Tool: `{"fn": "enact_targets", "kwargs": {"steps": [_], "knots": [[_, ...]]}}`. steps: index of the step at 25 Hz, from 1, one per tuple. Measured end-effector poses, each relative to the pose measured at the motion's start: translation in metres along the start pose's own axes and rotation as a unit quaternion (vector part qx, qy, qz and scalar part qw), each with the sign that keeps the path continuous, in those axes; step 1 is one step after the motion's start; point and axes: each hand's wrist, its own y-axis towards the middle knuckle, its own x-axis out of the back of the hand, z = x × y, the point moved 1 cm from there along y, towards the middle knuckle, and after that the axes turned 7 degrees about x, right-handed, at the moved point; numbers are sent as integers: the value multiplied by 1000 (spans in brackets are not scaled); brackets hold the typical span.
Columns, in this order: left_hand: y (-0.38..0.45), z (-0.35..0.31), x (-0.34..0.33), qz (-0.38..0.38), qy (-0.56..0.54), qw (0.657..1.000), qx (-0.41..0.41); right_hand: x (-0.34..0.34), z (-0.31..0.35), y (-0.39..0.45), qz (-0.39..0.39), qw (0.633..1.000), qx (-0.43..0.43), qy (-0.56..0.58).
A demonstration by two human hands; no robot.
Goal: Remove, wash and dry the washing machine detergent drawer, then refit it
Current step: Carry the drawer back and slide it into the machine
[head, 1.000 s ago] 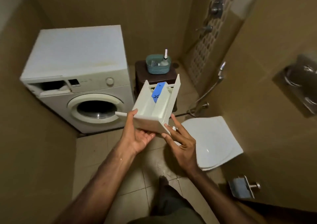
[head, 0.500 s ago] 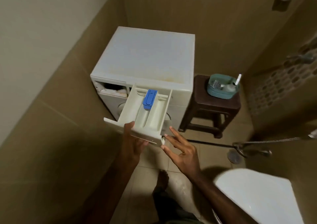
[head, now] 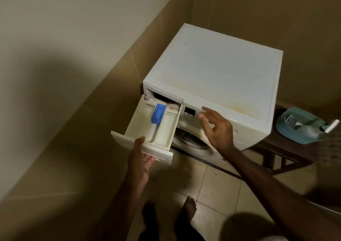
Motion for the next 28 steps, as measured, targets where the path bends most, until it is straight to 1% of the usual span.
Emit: {"fn": "enact_targets", "kwargs": {"steps": [3, 6, 8, 11, 13, 16, 19, 24, 28], "knots": [[36, -11, 9, -13, -7, 1000, 4, -29, -8, 60, -14, 998, -39, -55], [62, -15, 14, -6, 2, 1000, 7, -53, -27, 101, 22, 987, -99, -123], [78, -16, 17, 1, 0, 1000, 4, -70, -46, 116, 54, 981, -110, -154], [93, -19, 17, 12, -4, 1000, 3, -92, -75, 129, 89, 974, -70, -194], [99, -20, 16, 23, -4, 1000, 4, -104, -87, 134, 108, 961, -54, -249], [108, -21, 15, 32, 12, 999, 4, -114, -96, 132, 104, 948, -39, -299], [120, -18, 17, 30, 35, 999, -3, -114, -101, 129, 92, 948, -21, -304], [135, -13, 25, 9, 28, 1000, 11, -115, -100, 128, 67, 953, -11, -295], [142, -17, 27, 14, 27, 999, 8, -116, -102, 129, 61, 952, 8, -299]]}}
